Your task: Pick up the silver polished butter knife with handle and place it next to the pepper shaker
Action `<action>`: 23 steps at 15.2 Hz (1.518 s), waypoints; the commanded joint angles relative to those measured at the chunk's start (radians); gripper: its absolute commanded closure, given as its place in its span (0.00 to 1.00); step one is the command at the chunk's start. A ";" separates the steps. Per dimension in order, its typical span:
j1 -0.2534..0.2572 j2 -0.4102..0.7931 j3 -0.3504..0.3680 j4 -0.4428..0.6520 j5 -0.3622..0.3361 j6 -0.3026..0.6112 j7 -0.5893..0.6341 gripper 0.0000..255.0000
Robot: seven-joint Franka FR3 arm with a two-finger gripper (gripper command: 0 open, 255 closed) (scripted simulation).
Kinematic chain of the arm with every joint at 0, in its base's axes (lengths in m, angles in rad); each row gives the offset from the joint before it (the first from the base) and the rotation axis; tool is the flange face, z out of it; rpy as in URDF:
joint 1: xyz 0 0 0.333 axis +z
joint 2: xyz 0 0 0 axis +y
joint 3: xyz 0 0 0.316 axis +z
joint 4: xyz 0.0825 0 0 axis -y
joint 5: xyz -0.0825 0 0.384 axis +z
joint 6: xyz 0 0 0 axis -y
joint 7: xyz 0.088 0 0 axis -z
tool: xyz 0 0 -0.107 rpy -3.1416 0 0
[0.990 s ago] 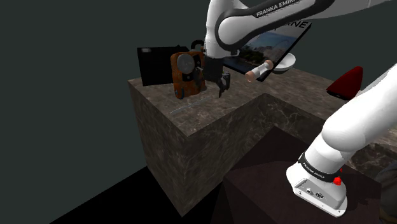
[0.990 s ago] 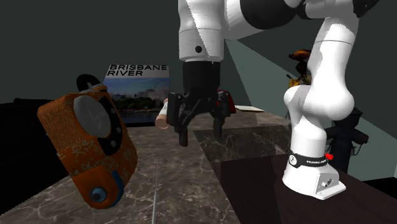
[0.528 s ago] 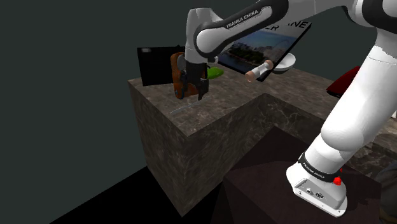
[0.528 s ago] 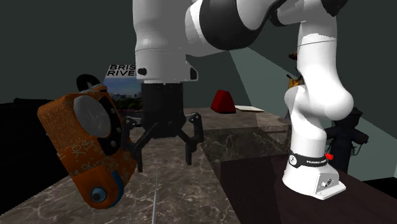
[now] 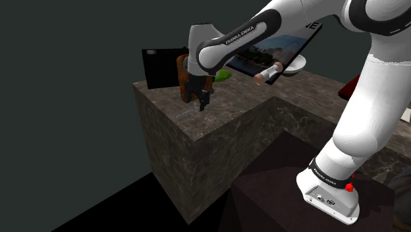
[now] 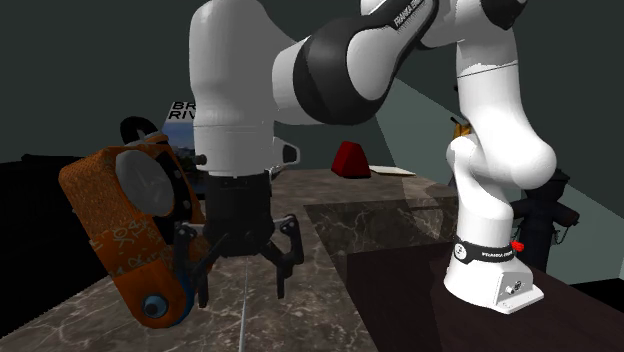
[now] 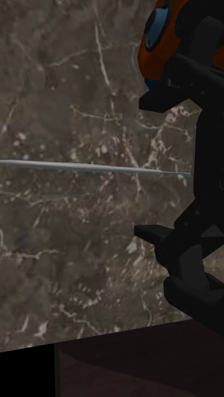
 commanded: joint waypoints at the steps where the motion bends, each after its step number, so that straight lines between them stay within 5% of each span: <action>1: 0.003 0.014 -0.002 -0.006 -0.009 0.019 0.006 0.00; 9: 0.003 0.014 -0.002 -0.006 -0.009 0.019 0.006 0.00; 10: 0.003 0.014 -0.002 -0.006 -0.009 0.019 0.006 1.00; 23: -0.002 -0.016 0.003 0.016 0.009 -0.029 -0.004 1.00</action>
